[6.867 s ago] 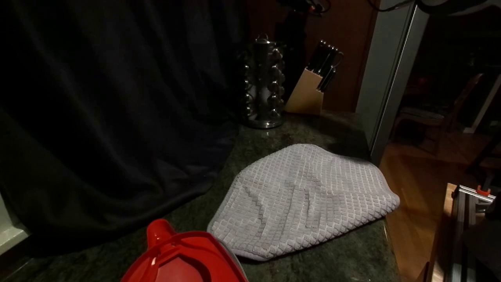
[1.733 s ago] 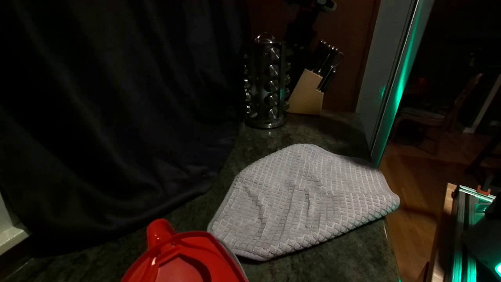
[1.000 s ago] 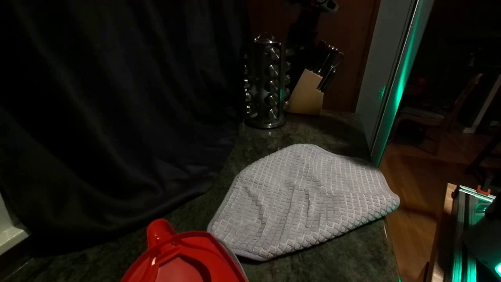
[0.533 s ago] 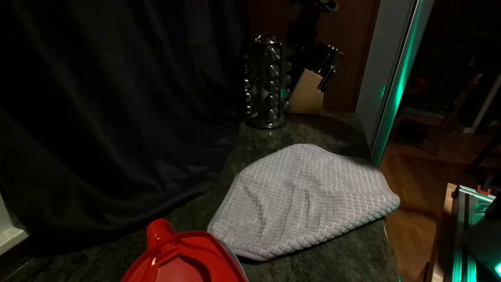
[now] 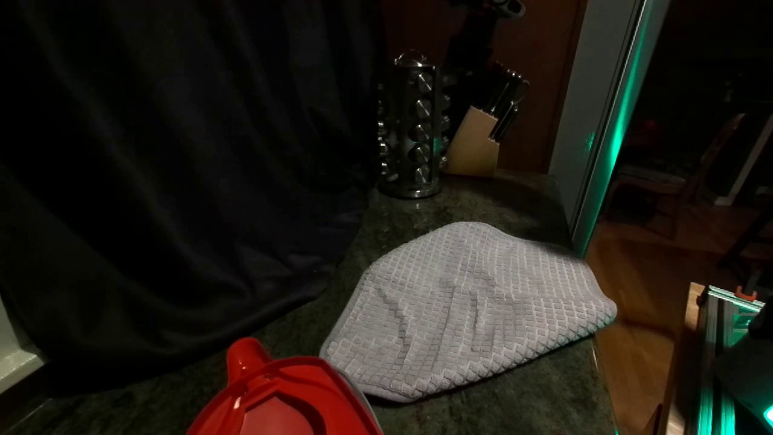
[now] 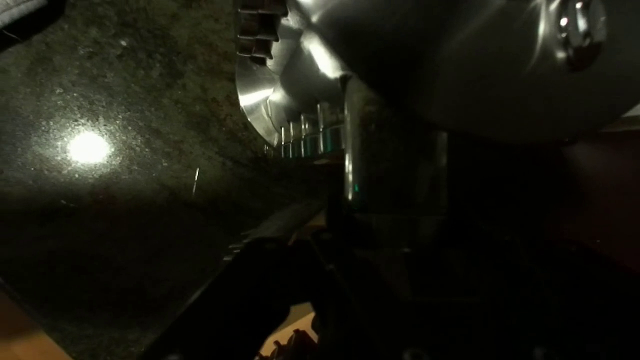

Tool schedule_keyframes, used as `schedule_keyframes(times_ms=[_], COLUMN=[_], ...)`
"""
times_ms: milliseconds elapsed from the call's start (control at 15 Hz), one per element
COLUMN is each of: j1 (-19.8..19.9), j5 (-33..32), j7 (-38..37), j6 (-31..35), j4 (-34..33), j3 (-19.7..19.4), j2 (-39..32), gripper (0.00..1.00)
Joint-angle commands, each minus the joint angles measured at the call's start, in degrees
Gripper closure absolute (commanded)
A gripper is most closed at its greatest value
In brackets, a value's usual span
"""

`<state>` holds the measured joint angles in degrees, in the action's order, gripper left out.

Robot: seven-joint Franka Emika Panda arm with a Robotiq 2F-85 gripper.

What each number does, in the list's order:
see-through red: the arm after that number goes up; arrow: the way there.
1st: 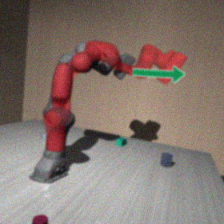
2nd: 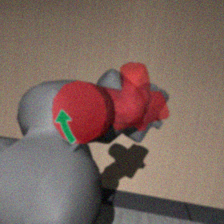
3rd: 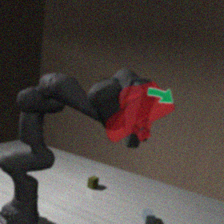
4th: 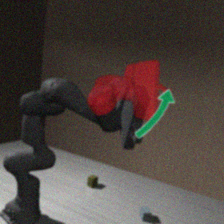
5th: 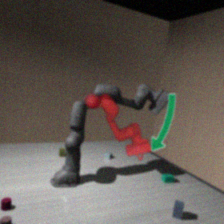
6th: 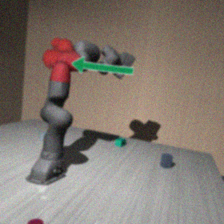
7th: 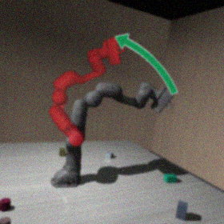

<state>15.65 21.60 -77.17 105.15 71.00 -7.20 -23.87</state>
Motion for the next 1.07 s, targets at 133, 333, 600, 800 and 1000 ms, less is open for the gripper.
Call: schedule_keyframes(times_ms=[133,333,600,800,1000], j1=[0.52,0.04,-0.09,-0.16,-0.48], j5=[0.18,-3.01,-5.86,-4.61,-4.34], j7=[-0.85,2.15,3.01,-0.74,-4.82], j6=[0.38,0.33,0.69,0.94,1.89], j4=[3.96,3.66,3.55,4.68,6.28], j3=[-0.69,-0.89,-1.04,-1.09,-1.19], j2=[4.45,4.64,4.77,5.29,6.15], gripper=[0.75,0.75,0.75,0.75,0.75])
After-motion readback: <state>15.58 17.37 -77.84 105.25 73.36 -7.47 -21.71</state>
